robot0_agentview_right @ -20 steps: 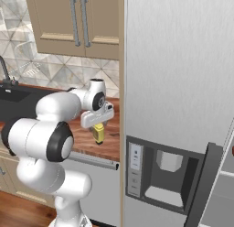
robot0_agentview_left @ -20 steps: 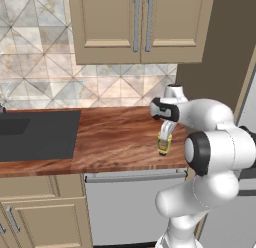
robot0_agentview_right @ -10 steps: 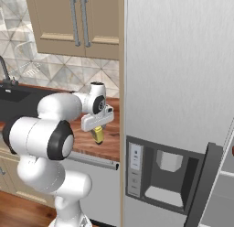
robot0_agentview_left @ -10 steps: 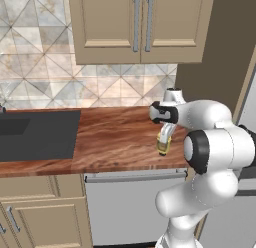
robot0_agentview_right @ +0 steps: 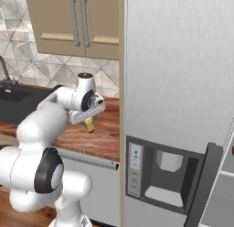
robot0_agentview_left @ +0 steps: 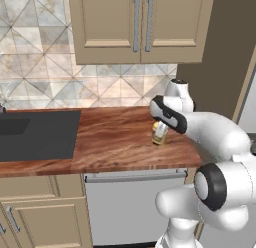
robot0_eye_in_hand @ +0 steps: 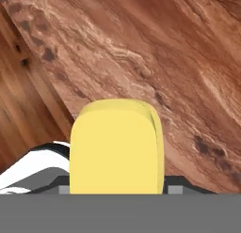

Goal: Place the mustard and mayonnaise from the counter to the top shelf of the fridge. If the existing items in the fridge are on the top shelf, move them to other shelves.

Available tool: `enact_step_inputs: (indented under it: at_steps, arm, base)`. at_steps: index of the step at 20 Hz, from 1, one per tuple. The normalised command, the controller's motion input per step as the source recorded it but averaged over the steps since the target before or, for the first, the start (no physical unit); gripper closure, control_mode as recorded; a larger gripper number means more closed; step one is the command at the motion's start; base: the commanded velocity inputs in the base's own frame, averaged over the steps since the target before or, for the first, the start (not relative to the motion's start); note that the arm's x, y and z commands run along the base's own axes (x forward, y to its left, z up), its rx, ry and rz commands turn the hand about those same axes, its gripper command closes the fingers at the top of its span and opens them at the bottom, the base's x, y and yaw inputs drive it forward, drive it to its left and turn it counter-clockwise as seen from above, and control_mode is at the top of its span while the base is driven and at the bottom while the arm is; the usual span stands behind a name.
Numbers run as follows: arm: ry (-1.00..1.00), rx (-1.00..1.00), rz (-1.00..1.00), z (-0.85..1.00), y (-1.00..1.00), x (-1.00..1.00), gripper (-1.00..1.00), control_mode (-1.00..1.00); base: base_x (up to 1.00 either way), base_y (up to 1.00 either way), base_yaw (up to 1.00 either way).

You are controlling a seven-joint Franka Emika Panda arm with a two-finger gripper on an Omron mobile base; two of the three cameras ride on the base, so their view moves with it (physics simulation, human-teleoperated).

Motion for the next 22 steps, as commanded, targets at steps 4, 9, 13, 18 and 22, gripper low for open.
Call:
enact_step_inputs:
  at_steps: [4,9,13,18,22]
  arm:
    - [-0.45,0.04,-0.17,1.0,0.45,-0.98,1.0,-1.0]
    - [-0.33,0.05,-0.25,1.0,0.18,-1.0,1.0,-1.0]
    - [-0.15,0.16,-0.29,1.0,0.0,-1.0,1.0,-1.0]
    - [-0.03,0.23,-0.26,1.0,0.01,-1.0,1.0,-1.0]
    - [0.0,0.28,-0.29,0.81,0.09,-1.0,1.0,-1.0]
  base:
    - [0.0,0.0,0.0]
    - [0.0,0.0,0.0]
    - [0.0,0.0,0.0]
    - [0.0,0.0,0.0]
    - [0.0,0.0,0.0]
